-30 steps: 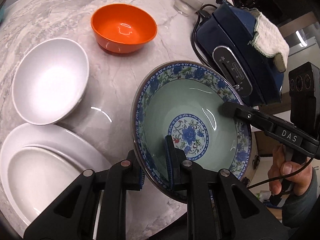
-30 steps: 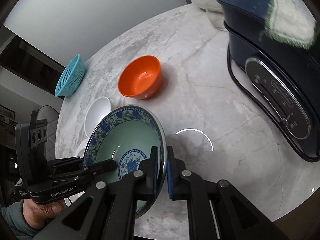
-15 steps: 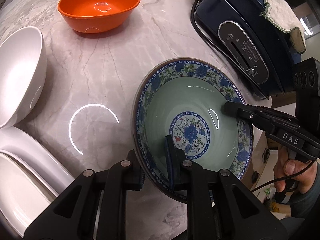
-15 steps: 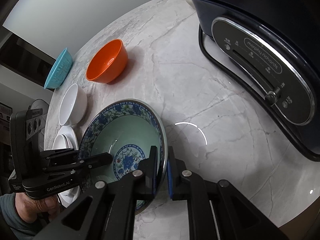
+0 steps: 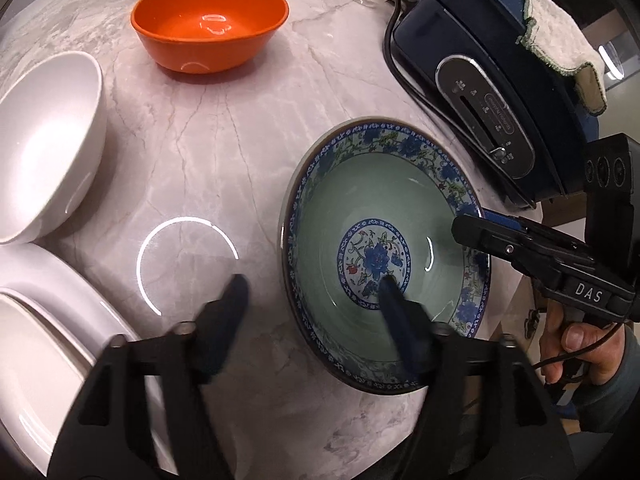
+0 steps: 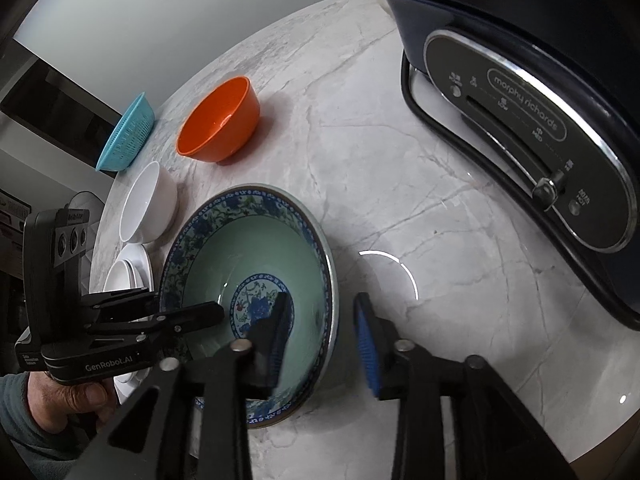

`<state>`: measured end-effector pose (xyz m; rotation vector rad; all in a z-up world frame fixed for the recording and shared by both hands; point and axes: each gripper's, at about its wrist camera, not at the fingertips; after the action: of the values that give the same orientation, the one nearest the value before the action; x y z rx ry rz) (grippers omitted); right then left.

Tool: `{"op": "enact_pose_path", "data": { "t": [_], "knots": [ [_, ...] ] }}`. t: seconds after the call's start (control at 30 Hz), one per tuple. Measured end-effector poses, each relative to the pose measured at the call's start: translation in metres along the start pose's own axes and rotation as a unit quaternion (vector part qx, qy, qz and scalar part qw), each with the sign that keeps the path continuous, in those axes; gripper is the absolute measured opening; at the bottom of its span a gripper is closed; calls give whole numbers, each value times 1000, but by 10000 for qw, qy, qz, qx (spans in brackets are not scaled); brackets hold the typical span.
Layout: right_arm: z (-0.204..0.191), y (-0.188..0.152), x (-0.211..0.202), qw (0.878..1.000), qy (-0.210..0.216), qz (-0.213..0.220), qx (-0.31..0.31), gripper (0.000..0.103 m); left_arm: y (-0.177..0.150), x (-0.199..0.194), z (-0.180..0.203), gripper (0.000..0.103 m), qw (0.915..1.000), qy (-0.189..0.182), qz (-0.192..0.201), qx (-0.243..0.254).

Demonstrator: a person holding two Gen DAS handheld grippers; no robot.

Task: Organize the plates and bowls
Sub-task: 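Carry the blue-patterned bowl toward the rice cooker, lower it, open both grippers, then move both grippers to the white bowl and pinch its rim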

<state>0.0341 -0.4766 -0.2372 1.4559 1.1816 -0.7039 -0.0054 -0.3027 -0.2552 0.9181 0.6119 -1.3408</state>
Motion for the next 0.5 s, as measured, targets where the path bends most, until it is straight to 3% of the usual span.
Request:
{"op": "enact_pose_path", "data": {
  "t": [0.13,0.23,0.3,0.37,0.5],
  "knots": [
    [3,-1,-21,9997,-111,231,7,53,-2,-38,8,79,9998,-143,126,-58],
    [-2,2,-51,9991,-48,424,48,53,1,-95,8,81,9974,-459,557,-68],
    [-13,9,-73,9979,222,612,56,55,3,-134,-8,92,9929,-770,898,-144],
    [-31,23,-87,9949,641,775,65,58,7,-166,-37,93,9874,-978,1209,-287],
    [-76,55,-78,9872,1447,669,57,59,22,-193,-111,93,9882,-912,1032,-674]
  ]
}}
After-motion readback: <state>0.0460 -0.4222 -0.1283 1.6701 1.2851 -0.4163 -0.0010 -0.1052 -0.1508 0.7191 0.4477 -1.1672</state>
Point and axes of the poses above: each gripper's, at about its wrist camera, not at the fingertips, and x roughly the way its jaws point, z to its right, y to its top, and after that the axes turned 11 degrees about -y, right-handed
